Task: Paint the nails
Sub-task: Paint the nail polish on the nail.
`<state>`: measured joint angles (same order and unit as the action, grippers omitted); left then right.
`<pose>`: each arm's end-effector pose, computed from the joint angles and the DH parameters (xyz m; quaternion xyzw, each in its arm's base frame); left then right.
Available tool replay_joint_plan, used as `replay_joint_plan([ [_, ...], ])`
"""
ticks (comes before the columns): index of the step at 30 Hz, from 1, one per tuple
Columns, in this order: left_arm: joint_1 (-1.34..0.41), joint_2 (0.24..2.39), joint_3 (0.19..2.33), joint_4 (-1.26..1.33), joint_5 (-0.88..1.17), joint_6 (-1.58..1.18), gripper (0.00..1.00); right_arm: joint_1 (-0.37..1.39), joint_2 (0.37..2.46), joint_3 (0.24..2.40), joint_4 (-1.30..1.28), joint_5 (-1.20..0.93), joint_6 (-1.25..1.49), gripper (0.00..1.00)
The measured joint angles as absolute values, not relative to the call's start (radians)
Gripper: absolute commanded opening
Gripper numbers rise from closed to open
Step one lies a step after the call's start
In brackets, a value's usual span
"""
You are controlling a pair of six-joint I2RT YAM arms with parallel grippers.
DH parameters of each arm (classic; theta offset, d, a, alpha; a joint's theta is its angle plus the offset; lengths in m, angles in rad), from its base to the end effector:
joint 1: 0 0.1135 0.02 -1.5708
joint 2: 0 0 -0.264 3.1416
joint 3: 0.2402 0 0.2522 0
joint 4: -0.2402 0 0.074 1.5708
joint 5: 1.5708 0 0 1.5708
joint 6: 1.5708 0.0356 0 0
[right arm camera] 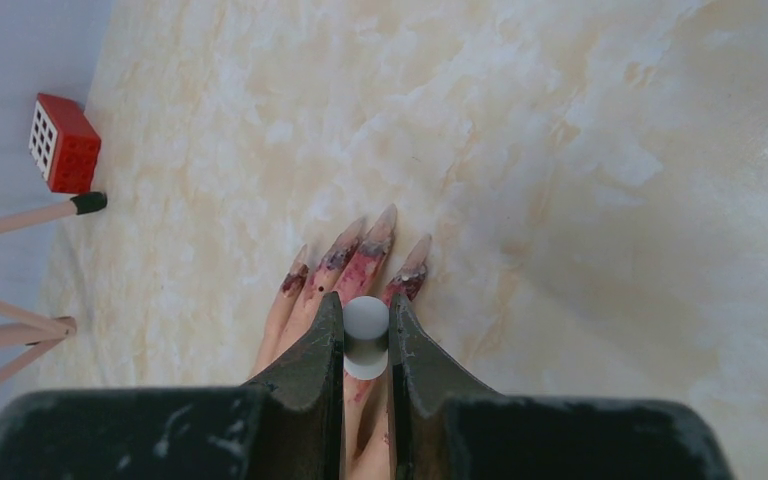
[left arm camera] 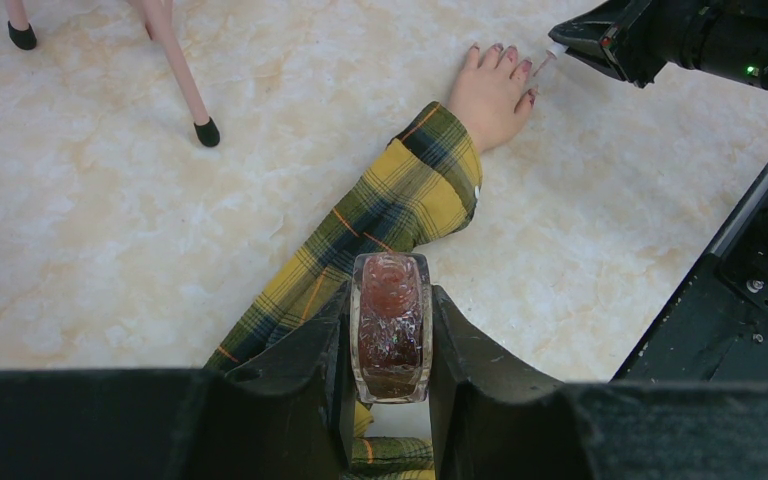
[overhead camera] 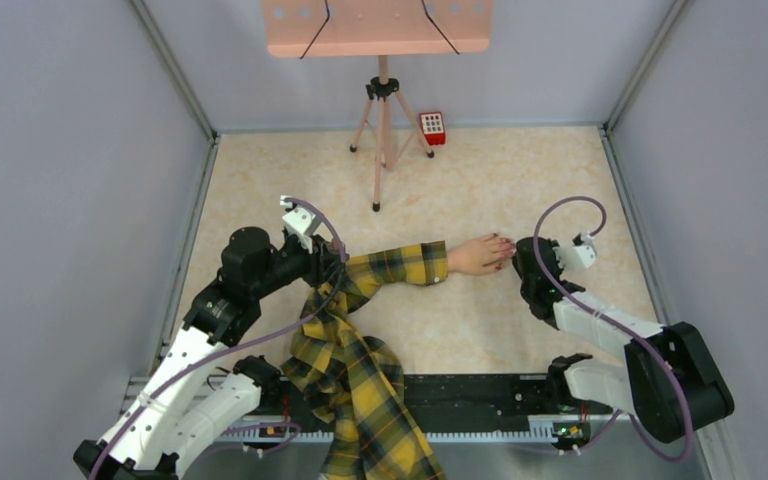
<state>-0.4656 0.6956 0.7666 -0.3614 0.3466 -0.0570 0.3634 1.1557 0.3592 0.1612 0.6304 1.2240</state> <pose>0.1379 -0.0828 0.3291 0.2611 0.7526 -0.2856 0.5327 0.2041 0.0552 0.1609 0.4810 0.7129 0.1116 0.4979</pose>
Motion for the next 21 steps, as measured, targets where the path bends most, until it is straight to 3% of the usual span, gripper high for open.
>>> replay_joint_plan([
  [21,-0.465,0.695,0.767,-0.361,0.347,-0.057,0.00,0.377,1.173,0.340,0.124,0.619,1.235,0.00],
])
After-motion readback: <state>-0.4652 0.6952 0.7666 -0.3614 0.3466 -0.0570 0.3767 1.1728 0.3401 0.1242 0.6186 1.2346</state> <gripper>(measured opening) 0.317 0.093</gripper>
